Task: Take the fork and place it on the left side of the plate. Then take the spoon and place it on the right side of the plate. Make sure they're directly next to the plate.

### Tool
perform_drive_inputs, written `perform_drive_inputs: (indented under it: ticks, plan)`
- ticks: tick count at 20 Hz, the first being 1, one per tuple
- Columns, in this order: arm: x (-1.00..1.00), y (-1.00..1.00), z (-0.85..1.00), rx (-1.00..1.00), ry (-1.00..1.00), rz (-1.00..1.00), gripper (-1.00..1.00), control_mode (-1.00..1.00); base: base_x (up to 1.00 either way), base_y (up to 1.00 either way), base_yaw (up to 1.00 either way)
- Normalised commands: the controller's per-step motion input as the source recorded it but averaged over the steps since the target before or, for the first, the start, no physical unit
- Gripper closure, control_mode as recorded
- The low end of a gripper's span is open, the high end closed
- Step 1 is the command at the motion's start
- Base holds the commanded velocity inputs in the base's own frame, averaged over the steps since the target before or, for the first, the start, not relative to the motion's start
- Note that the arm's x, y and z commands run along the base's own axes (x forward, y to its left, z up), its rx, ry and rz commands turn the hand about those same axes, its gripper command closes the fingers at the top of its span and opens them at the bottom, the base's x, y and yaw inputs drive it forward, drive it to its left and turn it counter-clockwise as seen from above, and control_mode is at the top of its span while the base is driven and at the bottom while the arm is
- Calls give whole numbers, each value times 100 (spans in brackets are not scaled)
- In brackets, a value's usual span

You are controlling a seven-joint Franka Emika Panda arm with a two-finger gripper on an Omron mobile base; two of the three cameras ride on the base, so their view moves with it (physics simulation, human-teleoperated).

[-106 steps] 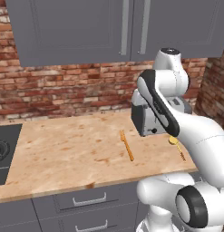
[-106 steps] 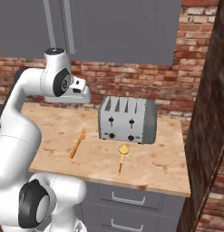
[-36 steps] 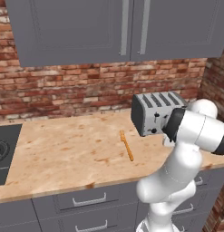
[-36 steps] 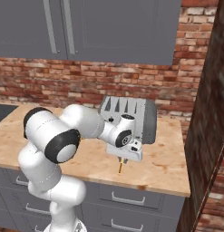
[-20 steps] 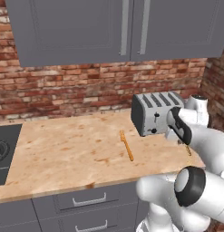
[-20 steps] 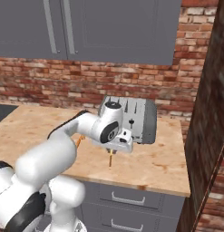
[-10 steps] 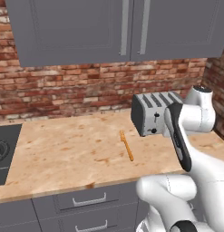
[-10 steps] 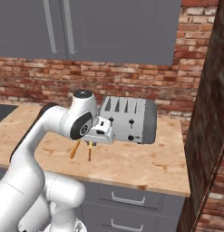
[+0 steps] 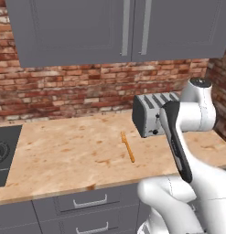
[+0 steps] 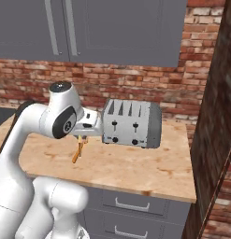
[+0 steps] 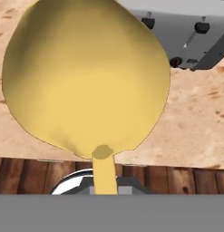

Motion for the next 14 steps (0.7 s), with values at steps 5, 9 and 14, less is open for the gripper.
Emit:
perform_drive_inputs:
  ticks: [5,9,14]
  plan:
    - [-12,19,0,-4,-1,0,100,100,-12,40,7]
    - [0,0,0,0,0,0,100,100,-12,99,34]
    - [0,0,0,0,0,0,100,100,-14,99,47]
